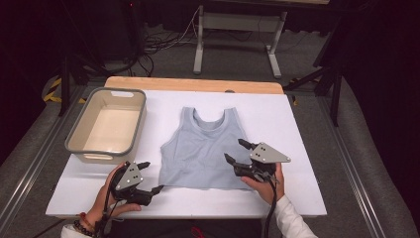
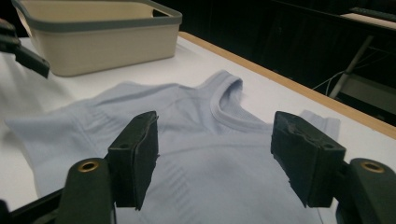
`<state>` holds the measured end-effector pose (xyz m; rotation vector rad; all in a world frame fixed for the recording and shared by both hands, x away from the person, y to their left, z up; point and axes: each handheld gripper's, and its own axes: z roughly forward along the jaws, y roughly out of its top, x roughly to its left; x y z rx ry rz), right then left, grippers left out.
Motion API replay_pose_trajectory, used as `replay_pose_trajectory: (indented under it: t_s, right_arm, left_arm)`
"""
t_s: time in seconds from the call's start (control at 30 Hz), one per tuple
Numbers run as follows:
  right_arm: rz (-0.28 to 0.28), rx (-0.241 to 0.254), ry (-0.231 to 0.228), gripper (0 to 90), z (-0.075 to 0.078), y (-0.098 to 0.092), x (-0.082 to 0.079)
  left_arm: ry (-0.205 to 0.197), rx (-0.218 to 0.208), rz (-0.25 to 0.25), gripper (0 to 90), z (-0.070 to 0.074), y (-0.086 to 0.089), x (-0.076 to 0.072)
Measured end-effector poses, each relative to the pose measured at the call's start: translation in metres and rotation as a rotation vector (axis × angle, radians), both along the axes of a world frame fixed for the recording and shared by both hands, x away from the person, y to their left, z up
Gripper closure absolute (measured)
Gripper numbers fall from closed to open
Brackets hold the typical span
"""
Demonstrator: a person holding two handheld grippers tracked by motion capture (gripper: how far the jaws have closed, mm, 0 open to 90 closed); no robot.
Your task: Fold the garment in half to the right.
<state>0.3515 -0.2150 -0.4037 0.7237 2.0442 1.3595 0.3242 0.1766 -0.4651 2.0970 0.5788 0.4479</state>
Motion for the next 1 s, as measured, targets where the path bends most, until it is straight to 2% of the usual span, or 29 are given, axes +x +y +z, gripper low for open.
replay_pose_trajectory:
  t_s: [0.13, 0.27, 0.37, 0.5, 0.53, 0.67, 0.7, 0.73, 0.83, 0.93, 1.0]
  right_arm:
    - [0.019, 0.01, -0.001, 34.9, 0.007, 0.014, 0.008]
    - [0.036, -0.01, 0.001, 38.6, 0.009, 0.029, 0.014]
    - [0.041, -0.023, 0.005, 39.9, 0.008, 0.04, 0.02]
    - [0.04, -0.029, 0.012, 41.4, 0.007, 0.047, 0.025]
    - [0.038, -0.037, 0.01, 44.5, 0.006, 0.048, 0.026]
    - [0.037, -0.061, 0.008, 54.7, 0.005, 0.044, 0.026]
    - [0.025, -0.059, 0.02, 63.3, 0.005, 0.038, 0.029]
    - [0.025, -0.059, 0.02, 63.3, 0.005, 0.038, 0.029]
    - [-0.012, -0.059, 0.04, 69.9, 0.004, 0.025, 0.037]
    - [-0.022, -0.057, 0.052, 71.0, 0.003, 0.021, 0.039]
    - [-0.044, -0.062, 0.071, 72.4, 0.001, 0.017, 0.043]
  left_arm:
    - [0.033, -0.015, 0.006, 14.0, -0.001, -0.001, 0.005]
    - [0.049, -0.017, 0.015, 16.2, 0.001, -0.004, 0.009]
    - [0.056, -0.005, 0.039, 17.2, 0.001, -0.006, 0.012]
    - [0.044, 0.003, 0.033, 17.4, 0.003, -0.007, 0.012]
    - [0.027, 0.006, 0.032, 17.8, 0.005, -0.008, 0.013]
    - [0.005, 0.004, 0.029, 24.5, 0.01, -0.012, 0.016]
    - [0.003, 0.006, 0.032, 31.9, 0.012, -0.016, 0.019]
    - [0.003, 0.006, 0.032, 35.0, 0.012, -0.016, 0.019]
    - [-0.017, 0.03, 0.031, 38.1, 0.015, -0.027, 0.026]
    - [-0.018, 0.041, 0.044, 39.0, 0.016, -0.038, 0.036]
    - [-0.003, 0.045, 0.048, 33.8, 0.015, -0.042, 0.041]
